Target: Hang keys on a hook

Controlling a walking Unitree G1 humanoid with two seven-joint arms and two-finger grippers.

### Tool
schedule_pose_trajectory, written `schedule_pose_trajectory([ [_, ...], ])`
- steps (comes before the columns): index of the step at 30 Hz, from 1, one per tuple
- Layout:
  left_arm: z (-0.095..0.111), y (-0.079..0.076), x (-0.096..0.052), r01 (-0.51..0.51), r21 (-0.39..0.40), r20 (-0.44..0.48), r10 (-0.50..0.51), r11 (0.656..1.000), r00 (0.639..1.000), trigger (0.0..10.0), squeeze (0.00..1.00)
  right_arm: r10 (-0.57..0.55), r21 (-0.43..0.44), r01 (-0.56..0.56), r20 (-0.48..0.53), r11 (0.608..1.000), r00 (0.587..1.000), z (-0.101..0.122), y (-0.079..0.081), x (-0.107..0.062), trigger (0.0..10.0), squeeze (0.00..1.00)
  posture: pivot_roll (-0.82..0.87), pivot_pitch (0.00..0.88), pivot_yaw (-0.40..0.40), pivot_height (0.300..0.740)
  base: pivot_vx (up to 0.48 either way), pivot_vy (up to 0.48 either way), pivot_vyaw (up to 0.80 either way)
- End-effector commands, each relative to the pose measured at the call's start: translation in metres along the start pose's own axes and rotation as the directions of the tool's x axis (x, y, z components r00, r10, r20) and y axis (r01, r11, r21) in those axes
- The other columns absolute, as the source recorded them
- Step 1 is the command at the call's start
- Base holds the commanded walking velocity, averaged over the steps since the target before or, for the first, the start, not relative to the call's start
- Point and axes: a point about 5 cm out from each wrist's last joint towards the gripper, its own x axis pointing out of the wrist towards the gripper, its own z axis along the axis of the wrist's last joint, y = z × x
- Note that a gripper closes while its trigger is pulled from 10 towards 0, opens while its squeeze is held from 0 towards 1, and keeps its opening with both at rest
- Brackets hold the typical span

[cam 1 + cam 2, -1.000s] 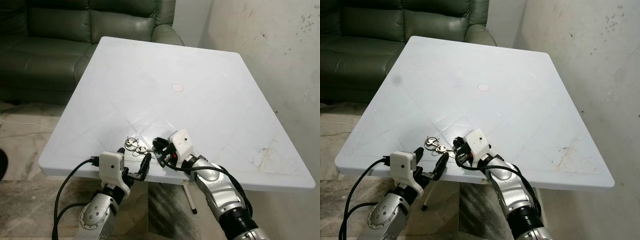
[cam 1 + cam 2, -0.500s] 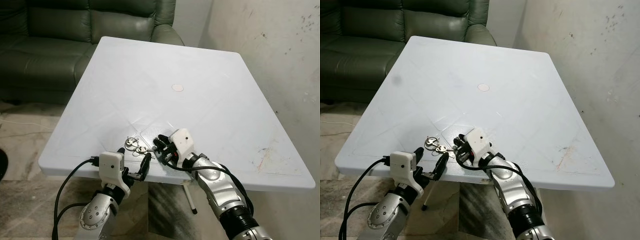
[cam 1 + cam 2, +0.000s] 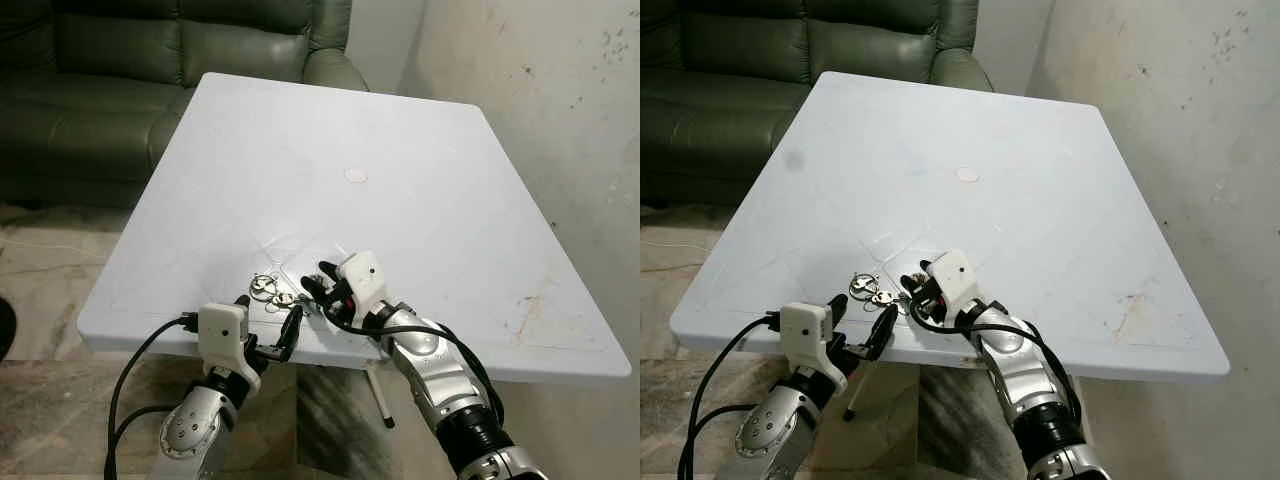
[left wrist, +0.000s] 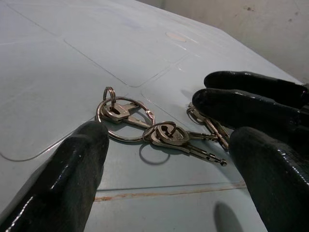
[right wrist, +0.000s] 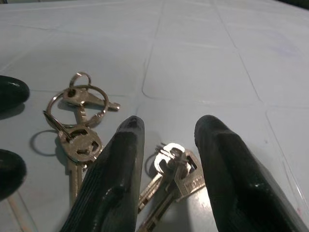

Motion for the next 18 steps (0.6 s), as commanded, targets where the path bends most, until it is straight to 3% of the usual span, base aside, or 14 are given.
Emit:
schedule_pose_trajectory([
  [1,-0.0019,-0.0028,0.0013,0.001,-0.016,-0.017,-0.001,1.0,1.0,10.0,0.0,0.011,-0.013,-0.011,-0.004,1.0,1.0,-0.0016,-0.0014,-0.0022,10.0,0.0,0.11,0.124,-0.143,0.74,0.0,0.0,0.0],
  [10,-0.0017,-0.0031,0.0014,0.003,-0.017,-0.016,-0.003,1.0,1.0,10.0,0.0,-0.071,-0.062,0.067,-0.07,0.996,0.995,-0.0057,-0.0014,0.0036,10.0,0.0,0.11,0.125,-0.142,0.74,0.0,0.0,0.0],
  [18,-0.0003,-0.0025,0.0019,-0.001,-0.018,-0.012,0.001,1.0,1.0,10.0,0.0,-0.064,-0.073,0.058,-0.087,0.996,0.994,-0.0068,0.0009,0.0067,10.0,0.0,0.11,0.126,-0.141,0.74,0.0,0.0,0.0],
])
